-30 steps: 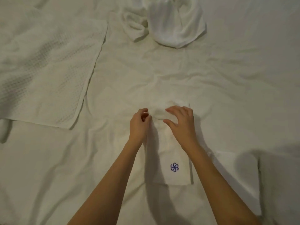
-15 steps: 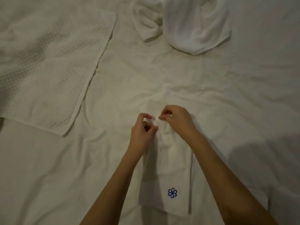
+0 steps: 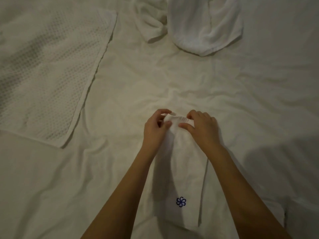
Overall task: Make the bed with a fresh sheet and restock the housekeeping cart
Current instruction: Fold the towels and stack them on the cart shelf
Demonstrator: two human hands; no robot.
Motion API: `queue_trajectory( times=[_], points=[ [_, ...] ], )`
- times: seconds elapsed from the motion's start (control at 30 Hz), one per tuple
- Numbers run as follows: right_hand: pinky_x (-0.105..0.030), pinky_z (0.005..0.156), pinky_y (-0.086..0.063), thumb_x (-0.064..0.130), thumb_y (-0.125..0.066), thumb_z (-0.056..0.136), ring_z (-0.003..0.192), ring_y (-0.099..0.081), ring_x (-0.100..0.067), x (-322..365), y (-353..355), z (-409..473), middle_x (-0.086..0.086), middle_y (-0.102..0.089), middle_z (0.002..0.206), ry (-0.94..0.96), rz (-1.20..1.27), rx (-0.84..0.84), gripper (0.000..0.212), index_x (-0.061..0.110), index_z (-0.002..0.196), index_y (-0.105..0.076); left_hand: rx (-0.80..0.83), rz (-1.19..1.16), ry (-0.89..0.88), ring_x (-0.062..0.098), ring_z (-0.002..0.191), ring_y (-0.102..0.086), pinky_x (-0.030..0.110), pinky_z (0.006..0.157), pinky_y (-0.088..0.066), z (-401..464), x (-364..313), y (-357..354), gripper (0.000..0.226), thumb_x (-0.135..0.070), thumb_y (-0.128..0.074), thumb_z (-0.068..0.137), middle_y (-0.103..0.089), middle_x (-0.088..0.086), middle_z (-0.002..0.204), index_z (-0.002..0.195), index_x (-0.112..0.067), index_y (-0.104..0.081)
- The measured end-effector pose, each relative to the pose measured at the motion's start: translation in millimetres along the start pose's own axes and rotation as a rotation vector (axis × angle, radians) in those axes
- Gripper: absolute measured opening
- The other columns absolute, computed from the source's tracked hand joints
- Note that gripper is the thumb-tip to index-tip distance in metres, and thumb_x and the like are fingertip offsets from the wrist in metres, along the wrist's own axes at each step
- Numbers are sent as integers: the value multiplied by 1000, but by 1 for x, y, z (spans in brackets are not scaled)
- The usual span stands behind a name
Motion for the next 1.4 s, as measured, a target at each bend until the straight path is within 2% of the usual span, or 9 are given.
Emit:
queue_trajectory(
  times=[0.2, 0.3, 0.43, 0.6, 0.7, 0.87, 1.13, 1.27, 1.4],
  points=[
    [-46, 110, -23, 43, -58, 87, 131, -33, -31, -5, -10, -22, -10, -42, 143, 48, 33, -113, 59, 18, 139, -43, -55, -13, 77, 12, 121, -52, 25, 101, -44, -19, 13, -4, 51, -19, -54, 96, -52, 0, 136, 142, -28, -35],
    [-48, 114, -18, 52, -42, 89, 140, -14, -30, -10, -30, -76, -11, -23, 153, 37, 45, -145, 62, 26, 144, -29, -21, 74, 95, 15, 125, -50, 39, 104, -44, -56, 31, 2, 57, -28, -57, 94, -47, -2, 141, 144, -32, -30],
    [-41, 112, -25, 37, -59, 89, 142, -17, -28, -12, -58, -160, -11, -16, 155, -105, 263, -91, 56, 32, 141, -40, 31, 155, 102, 21, 116, -56, 43, 100, -47, -114, 60, 14, 51, -27, -58, 93, -54, 4, 133, 135, -43, -33],
    [-20, 105, -35, 18, -64, 88, 127, -39, -18, 11, -76, -241, -7, -30, 138, -280, 551, -54, 50, 40, 128, -44, 132, 126, 63, -12, 111, -47, 3, 94, -37, -175, 76, 30, 42, -14, -53, 96, -47, -25, 128, 128, -40, -42],
    [-2, 86, -38, 4, -63, 87, 109, -50, -3, 22, -79, -262, 3, -43, 123, -314, 763, -62, 52, 38, 122, -47, 138, 67, 126, -3, 85, -63, 17, 76, -54, -200, 87, 41, 36, -7, -52, 95, -64, -8, 104, 110, -40, -57],
    [-6, 63, -42, 0, -63, 85, 71, -56, 7, 22, -56, -261, 10, -62, 94, -438, 945, -141, 40, 39, 94, -59, 92, -37, 150, 11, 74, -67, 22, 63, -55, -204, 68, 49, 17, -7, -54, 94, -67, 4, 98, 99, -20, -64],
    [-5, 86, -39, 30, -53, 95, 105, -51, 3, 26, 9, -196, 4, -52, 122, -378, 1041, -319, 19, 33, 114, -56, 42, -219, 111, 10, 104, -64, 26, 87, -53, -138, -9, 40, 28, -28, -46, 99, -65, 2, 118, 121, -18, -61],
    [-37, 114, -28, 51, -50, 88, 136, -30, -18, 13, 8, -132, -6, -32, 147, -324, 736, -225, 58, 26, 140, -41, 134, -100, 102, 12, 133, -41, 25, 109, -32, -88, -21, 21, 45, -32, -45, 99, -44, -2, 146, 142, -18, -43],
    [-33, 118, -9, 33, -56, 92, 146, -2, -17, -3, -9, -79, 2, -12, 159, -257, 605, -57, 78, 30, 150, -4, 229, 65, 42, 10, 132, -37, 18, 101, -27, -45, -16, -4, 53, -29, -47, 100, -37, -6, 147, 148, -20, -28]
  ],
)
Point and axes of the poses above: each hand's wrist, its own z-axis towards the middle knuckle, its own y-axis out of the back of the hand, x = y × z, the point moved 3 cm from there along z, towards the middle knuckle
